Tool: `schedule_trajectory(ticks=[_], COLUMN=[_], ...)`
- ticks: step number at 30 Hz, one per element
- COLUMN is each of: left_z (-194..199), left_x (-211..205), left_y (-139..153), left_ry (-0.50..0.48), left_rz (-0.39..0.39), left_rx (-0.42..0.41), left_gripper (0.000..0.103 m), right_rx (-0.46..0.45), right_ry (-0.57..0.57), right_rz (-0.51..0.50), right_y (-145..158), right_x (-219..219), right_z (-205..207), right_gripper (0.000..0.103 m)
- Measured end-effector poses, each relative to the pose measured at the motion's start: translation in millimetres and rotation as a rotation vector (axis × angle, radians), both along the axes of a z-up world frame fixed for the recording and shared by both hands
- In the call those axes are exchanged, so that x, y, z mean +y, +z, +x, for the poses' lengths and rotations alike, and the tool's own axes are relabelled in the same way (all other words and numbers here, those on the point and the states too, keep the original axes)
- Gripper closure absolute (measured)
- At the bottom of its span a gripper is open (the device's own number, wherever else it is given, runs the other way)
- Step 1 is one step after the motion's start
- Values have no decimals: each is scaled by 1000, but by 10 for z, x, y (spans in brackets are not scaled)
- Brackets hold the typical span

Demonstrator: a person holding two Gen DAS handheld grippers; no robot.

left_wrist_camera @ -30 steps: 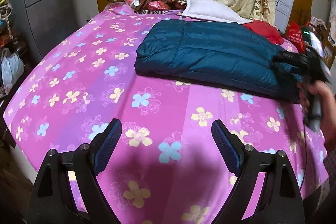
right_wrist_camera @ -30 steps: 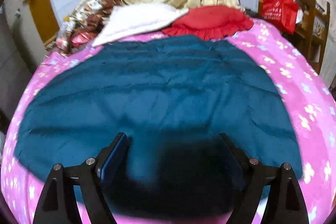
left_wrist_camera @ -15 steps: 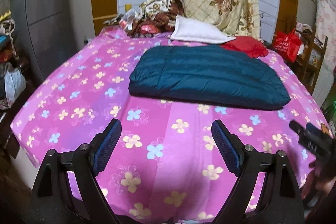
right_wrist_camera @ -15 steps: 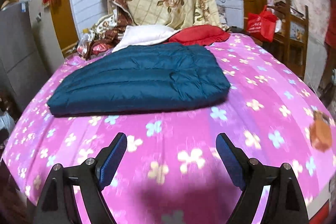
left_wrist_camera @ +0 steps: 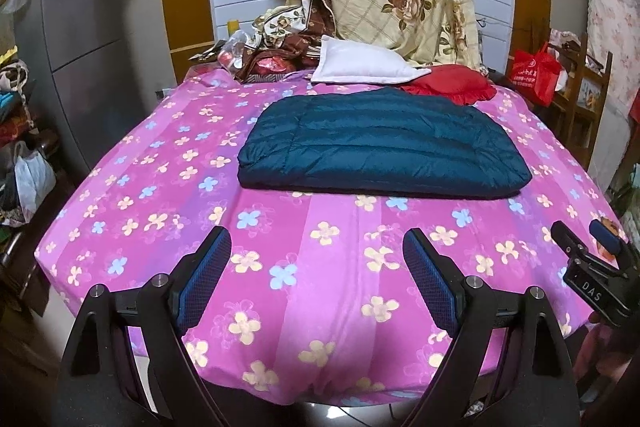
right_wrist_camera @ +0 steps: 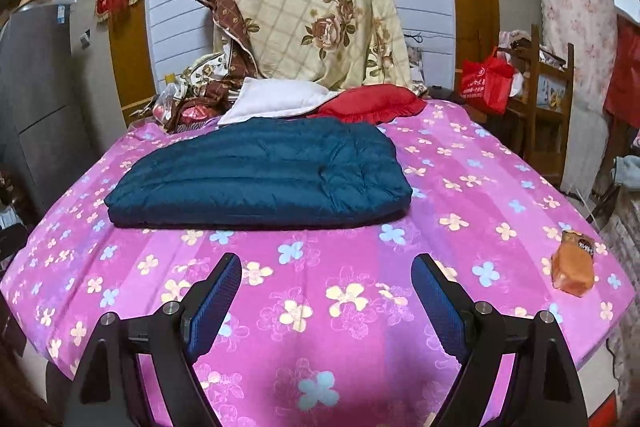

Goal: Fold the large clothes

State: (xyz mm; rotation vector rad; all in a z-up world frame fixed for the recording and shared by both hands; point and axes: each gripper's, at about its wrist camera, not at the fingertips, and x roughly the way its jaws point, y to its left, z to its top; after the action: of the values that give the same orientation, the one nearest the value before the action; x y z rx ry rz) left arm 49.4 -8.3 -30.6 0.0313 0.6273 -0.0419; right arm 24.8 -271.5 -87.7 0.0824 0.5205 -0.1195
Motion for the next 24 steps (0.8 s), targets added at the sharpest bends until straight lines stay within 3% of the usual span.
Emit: schedule_trajectory(ticks=[24], left_z=[146], left_x=[-57], left_y=[-193], left_ry=[17], left_rz=[0], left_rx=[73], left_gripper=[15], right_rx=[27], right_ry=[-32], right_rz=[41], right_y=[-146], right_x=[-61], right_z=[44], right_gripper=[18])
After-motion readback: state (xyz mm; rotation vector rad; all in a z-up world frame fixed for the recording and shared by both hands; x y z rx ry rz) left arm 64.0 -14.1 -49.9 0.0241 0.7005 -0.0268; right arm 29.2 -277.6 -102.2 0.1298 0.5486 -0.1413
